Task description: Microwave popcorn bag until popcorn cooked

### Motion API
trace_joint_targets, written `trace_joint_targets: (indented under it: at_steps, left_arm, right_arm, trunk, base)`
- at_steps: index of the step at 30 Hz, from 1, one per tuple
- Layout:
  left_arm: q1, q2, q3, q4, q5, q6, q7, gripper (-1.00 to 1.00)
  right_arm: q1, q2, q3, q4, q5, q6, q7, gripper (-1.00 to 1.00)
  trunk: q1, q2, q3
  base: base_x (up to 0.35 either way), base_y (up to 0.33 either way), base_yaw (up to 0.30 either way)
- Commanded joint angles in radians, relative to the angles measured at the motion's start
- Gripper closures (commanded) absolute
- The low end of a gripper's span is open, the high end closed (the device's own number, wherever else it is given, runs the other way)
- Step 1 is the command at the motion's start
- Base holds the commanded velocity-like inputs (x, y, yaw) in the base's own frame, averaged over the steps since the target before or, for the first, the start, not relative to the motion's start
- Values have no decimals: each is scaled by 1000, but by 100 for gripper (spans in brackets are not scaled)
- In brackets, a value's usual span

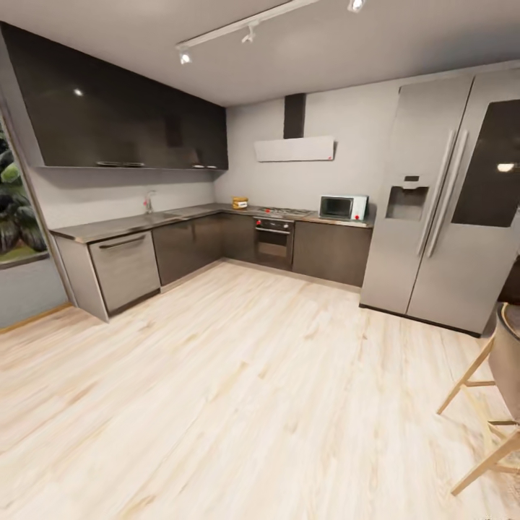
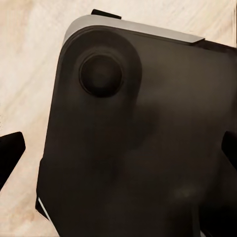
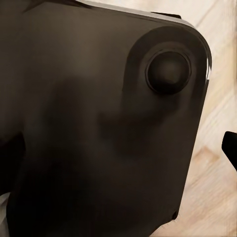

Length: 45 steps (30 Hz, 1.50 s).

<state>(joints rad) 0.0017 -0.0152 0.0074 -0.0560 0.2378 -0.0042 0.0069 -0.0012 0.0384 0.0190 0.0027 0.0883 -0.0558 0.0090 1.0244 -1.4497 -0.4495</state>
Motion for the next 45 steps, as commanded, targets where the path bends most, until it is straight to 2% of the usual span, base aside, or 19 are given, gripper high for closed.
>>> trace_joint_targets:
  at_steps: [1,12,24,41,45]
  left_arm:
    - [0,0,0,-1,6,0,1,-100]
    - [1,0,0,-1,8,5,1,-100]
    - [1,-1,2,-1,8,1,1,-100]
    - [1,-3,1,-1,8,1,1,-100]
    - [1,-3,2,-1,8,1,1,-100]
  right_arm:
    - [0,0,1,0,9,-3,0,-100]
    - [0,1,5,0,18,-11,-10,-100]
    - [0,0,9,2,22,-78,-11,-100]
    - [0,0,9,10,14,-82,-11,-100]
    - [0,0,5,10,10,-82,-11,-100]
  trunk:
    - [1,0,-1]
    - [1,0,-1]
    - [1,0,-1]
    - [1,0,-1]
    - [1,0,-1]
  base:
    - [322,0,-289]
    - [322,0,-92]
    - [322,0,0]
    - [322,0,0]
    - [322,0,-188]
